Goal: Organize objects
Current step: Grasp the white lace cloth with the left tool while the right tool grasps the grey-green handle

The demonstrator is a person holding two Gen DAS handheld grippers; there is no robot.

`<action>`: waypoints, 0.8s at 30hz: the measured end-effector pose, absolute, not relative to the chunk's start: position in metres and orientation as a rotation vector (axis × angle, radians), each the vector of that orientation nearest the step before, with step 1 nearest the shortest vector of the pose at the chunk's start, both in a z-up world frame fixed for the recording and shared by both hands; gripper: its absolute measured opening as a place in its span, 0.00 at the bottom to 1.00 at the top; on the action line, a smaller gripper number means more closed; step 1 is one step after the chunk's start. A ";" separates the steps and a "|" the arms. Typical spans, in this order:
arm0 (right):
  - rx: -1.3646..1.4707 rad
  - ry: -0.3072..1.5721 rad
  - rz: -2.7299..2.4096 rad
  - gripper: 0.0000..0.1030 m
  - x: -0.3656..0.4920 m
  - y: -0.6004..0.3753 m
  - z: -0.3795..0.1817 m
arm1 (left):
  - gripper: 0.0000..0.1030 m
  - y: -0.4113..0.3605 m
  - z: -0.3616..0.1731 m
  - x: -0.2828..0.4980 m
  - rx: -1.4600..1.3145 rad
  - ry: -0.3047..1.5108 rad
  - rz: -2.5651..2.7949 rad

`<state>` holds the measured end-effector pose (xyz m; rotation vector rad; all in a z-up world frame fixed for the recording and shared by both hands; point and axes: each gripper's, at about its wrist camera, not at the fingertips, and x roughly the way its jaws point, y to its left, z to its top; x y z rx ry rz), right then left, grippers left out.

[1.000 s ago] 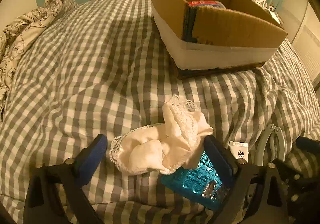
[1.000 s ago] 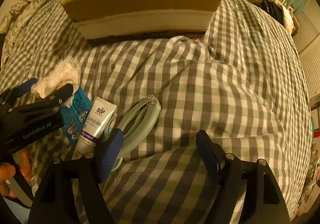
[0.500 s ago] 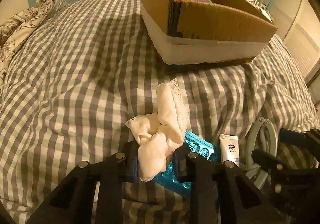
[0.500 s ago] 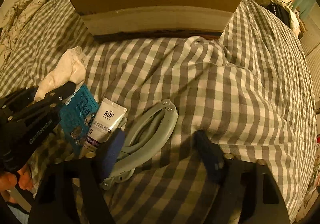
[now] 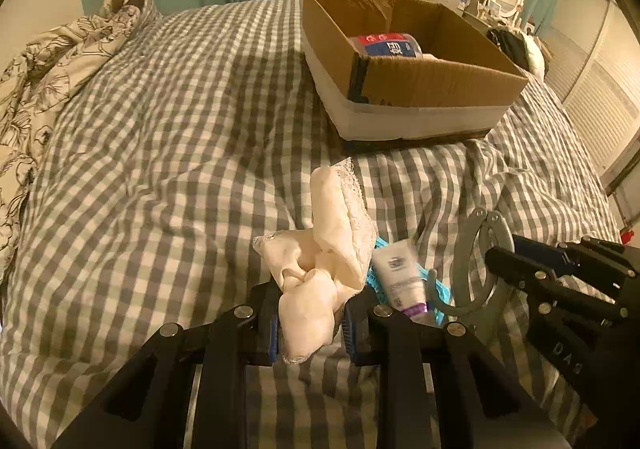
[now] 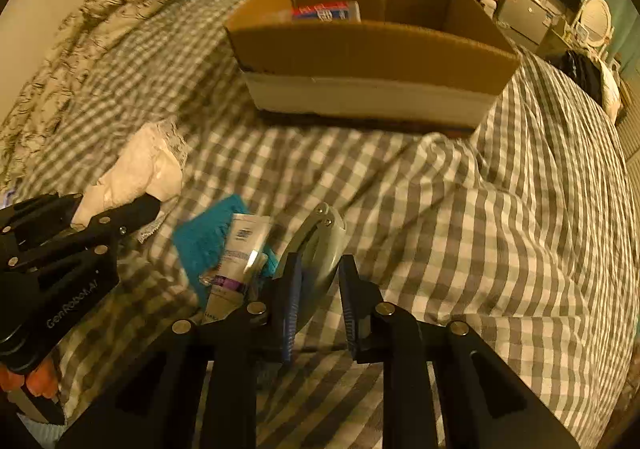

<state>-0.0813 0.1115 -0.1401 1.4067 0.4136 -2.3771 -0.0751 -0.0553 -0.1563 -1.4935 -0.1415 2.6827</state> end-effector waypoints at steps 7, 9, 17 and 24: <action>1.300 0.365 -2.425 0.12 -0.075 0.111 -0.107 | 0.23 -0.054 -0.144 -0.059 -1.484 -0.131 2.698; 1.264 0.363 -2.437 0.12 -0.072 0.114 -0.097 | 0.23 -0.053 -0.140 -0.055 -1.474 -0.126 2.707; 1.065 0.318 -2.522 0.09 -0.072 0.125 -0.029 | 0.23 -0.038 -0.098 -0.053 -1.355 -0.078 2.755; 0.915 0.265 -2.609 0.09 -0.103 0.142 0.030 | 0.23 -0.020 -0.051 -0.093 -1.232 -0.063 2.770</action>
